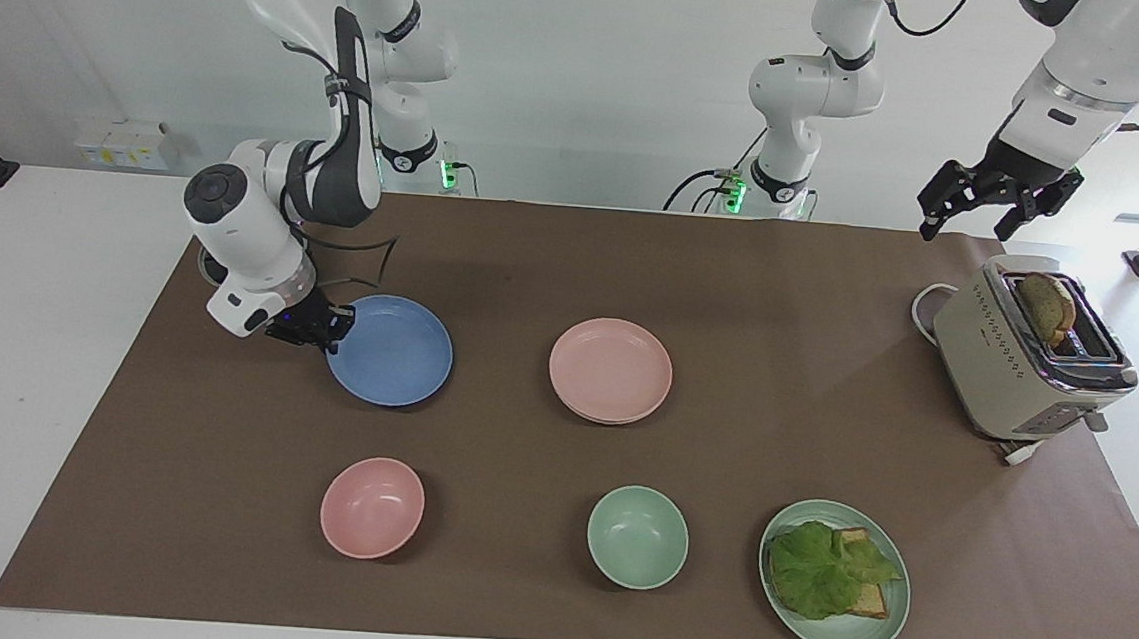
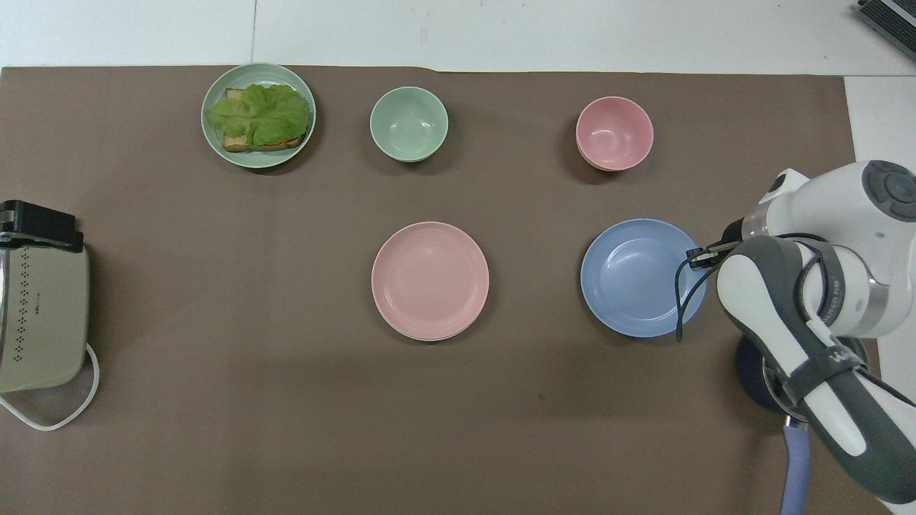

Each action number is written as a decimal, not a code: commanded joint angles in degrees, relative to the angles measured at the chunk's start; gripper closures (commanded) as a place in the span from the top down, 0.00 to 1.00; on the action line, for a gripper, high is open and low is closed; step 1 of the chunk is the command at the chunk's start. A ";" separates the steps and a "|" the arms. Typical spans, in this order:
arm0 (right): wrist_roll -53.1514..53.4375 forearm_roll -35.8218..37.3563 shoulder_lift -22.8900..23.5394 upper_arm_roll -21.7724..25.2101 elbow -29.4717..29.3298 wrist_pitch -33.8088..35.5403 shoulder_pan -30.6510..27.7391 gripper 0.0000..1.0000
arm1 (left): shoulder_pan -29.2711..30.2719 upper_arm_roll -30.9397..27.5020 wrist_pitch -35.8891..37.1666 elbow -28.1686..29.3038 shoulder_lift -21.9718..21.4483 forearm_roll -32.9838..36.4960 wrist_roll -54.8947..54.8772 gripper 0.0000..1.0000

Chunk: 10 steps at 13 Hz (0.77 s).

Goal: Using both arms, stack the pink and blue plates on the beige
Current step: 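Carry the blue plate onto the pink plate and open the right gripper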

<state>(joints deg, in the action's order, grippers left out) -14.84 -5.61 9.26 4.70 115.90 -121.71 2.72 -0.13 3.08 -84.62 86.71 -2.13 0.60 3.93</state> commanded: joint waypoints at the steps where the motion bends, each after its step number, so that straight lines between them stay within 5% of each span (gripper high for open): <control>1: 2.00 -0.54 -3.45 -0.48 -1.28 4.70 0.01 0.00 | 0.39 0.18 0.33 1.44 -1.30 0.54 -0.24 1.00; 5: 7.00 -0.54 -4.43 -0.65 -7.52 14.29 2.29 0.00 | 0.39 0.18 0.33 1.44 -1.30 0.54 -0.24 1.00; 10: 14.64 -0.81 -6.01 -1.01 -7.80 15.54 7.99 0.00 | 0.39 0.18 0.33 1.44 -1.30 0.54 -0.24 1.00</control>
<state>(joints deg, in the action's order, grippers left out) -3.27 -5.62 3.88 3.94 108.09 -106.97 8.87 -0.13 3.08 -84.61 86.71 -2.13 0.60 3.93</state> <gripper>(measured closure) 0.938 0.000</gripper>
